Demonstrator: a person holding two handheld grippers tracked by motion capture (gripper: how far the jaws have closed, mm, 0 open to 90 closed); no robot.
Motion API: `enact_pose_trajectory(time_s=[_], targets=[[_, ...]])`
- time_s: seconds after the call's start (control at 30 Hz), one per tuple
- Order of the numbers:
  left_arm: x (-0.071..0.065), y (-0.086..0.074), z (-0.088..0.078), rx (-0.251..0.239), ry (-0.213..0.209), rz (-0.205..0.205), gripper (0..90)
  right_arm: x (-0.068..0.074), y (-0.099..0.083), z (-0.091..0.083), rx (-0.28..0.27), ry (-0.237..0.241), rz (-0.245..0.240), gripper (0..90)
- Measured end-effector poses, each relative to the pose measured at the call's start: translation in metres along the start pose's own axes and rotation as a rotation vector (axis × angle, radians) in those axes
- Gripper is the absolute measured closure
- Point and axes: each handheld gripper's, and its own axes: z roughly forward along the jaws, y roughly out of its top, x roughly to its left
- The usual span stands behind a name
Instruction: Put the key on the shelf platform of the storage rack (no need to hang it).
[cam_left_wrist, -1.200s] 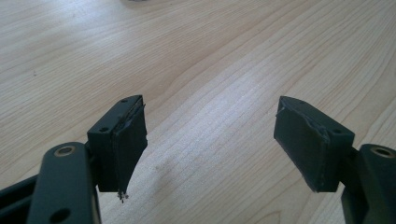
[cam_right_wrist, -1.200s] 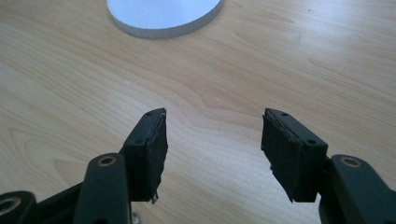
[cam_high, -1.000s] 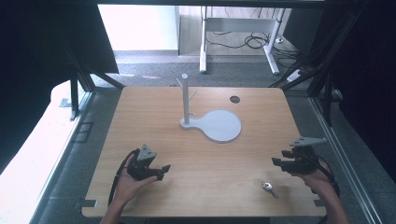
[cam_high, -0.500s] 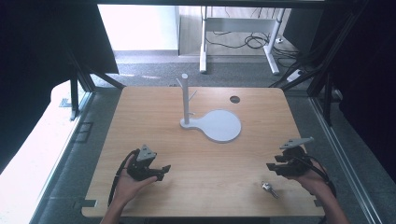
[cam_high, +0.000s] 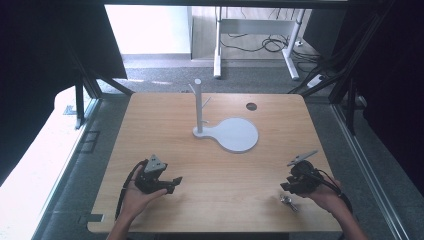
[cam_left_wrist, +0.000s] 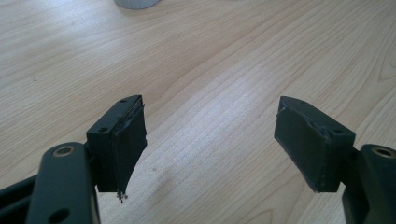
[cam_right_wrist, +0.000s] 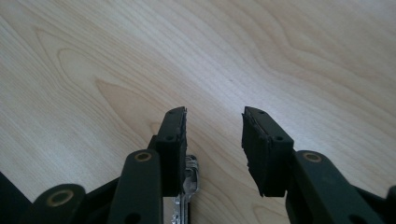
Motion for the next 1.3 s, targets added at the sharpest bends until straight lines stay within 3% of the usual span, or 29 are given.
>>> enact_pose_trajectory(time_s=[0.33, 0.9, 1.3], targets=[[-0.001, 0.0, 0.002, 0.009, -0.002, 0.004, 25.2, 0.006, -0.002, 0.015, 0.089, 0.039, -0.004, 66.3], [-0.001, 0.0, 0.002, 0.009, -0.019, -0.002, 25.2, 0.007, 0.001, 0.027, 0.18, 0.076, 0.019, 74.5], [-0.001, 0.0, 0.003, 0.014, -0.017, -0.003, 25.1, 0.007, 0.0, 0.032, 0.205, 0.086, 0.025, 79.7]])
